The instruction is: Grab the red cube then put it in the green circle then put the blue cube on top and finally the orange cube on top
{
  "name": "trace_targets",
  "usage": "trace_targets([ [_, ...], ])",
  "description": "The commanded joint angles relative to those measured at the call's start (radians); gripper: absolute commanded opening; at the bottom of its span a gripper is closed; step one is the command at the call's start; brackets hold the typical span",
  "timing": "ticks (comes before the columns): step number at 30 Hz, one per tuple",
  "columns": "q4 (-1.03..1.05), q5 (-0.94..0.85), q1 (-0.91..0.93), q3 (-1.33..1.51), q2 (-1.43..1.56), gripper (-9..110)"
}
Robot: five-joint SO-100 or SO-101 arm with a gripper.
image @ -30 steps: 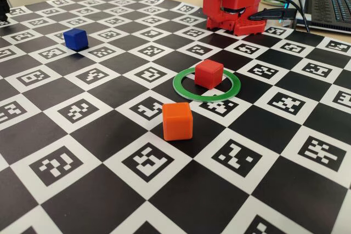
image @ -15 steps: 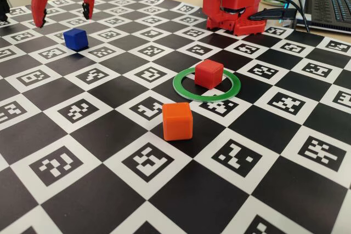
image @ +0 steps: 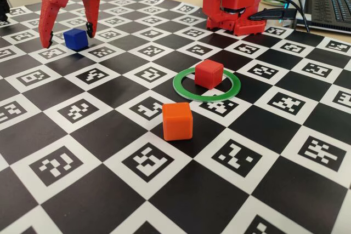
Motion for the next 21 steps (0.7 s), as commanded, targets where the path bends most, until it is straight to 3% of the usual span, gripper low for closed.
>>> trace_targets([
  [1,-0.012,-0.011,0.012,-0.012,0.040,49],
  [21,-0.092,-0.138,-0.005,0.055,0.081,49],
])
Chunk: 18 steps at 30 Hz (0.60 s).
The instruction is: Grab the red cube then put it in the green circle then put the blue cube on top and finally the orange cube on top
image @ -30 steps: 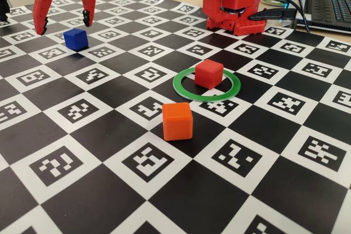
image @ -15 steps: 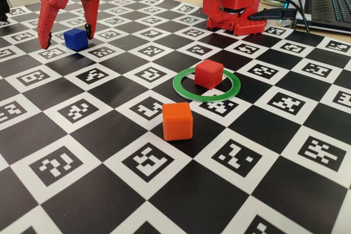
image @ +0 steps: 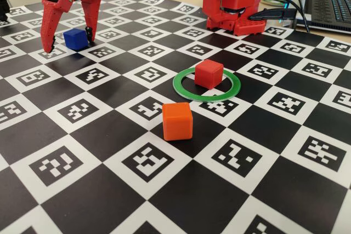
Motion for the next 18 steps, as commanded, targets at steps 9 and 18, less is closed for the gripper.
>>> trace_targets([
  [9,-0.017,-0.032,-0.012,-0.011,0.091,49],
  [18,-0.018,-0.025,-0.018,-0.009,0.100,30],
])
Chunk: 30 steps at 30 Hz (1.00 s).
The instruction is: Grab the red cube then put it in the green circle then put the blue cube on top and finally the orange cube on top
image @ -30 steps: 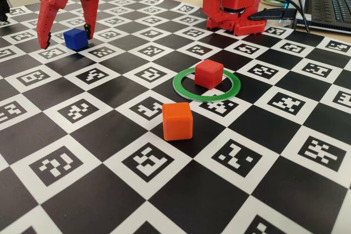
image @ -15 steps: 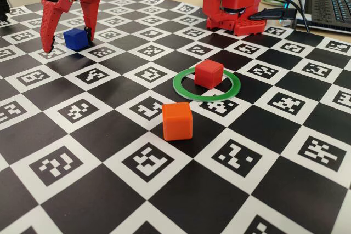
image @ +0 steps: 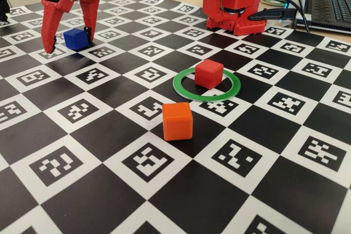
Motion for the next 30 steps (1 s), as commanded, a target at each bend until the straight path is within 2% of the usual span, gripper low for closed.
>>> trace_targets([
  [1,-0.020,0.008,-0.015,-0.009,0.101,26],
  [8,-0.014,0.026,-0.021,-0.021,0.117,10],
  [16,0.155,0.057,-0.041,-0.155,0.167,9],
  [22,0.344,0.112,-0.081,-0.193,0.318,8],
  [30,0.486,0.357,-0.232,-0.074,0.577,9],
])
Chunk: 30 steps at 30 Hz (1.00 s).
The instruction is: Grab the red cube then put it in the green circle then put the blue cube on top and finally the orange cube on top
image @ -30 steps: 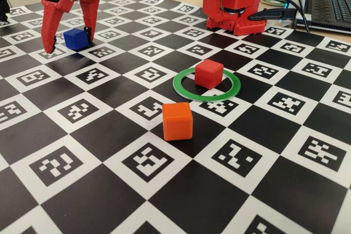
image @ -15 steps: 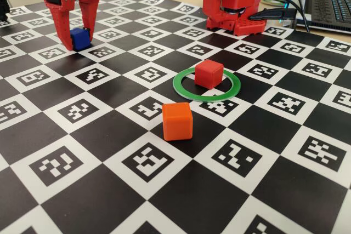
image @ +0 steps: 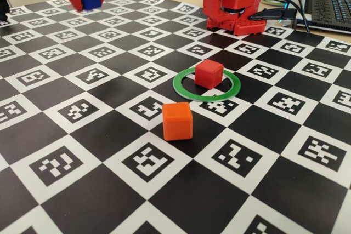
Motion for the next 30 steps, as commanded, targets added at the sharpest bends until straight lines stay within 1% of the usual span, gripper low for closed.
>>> trace_targets([
  [1,0.046,0.138,-0.101,0.049,0.239,8],
  [4,0.069,0.255,-0.212,0.110,0.311,8],
  [10,0.109,0.477,-0.497,0.212,0.405,10],
  [13,0.104,0.592,-0.629,0.230,0.402,10],
  [17,0.083,0.762,-0.761,0.232,0.371,10],
  [20,0.060,0.838,-0.815,0.245,0.336,11],
  [23,-0.014,0.864,-0.822,0.310,0.301,11],
  [30,-0.207,0.868,-0.825,0.482,0.293,10],
])
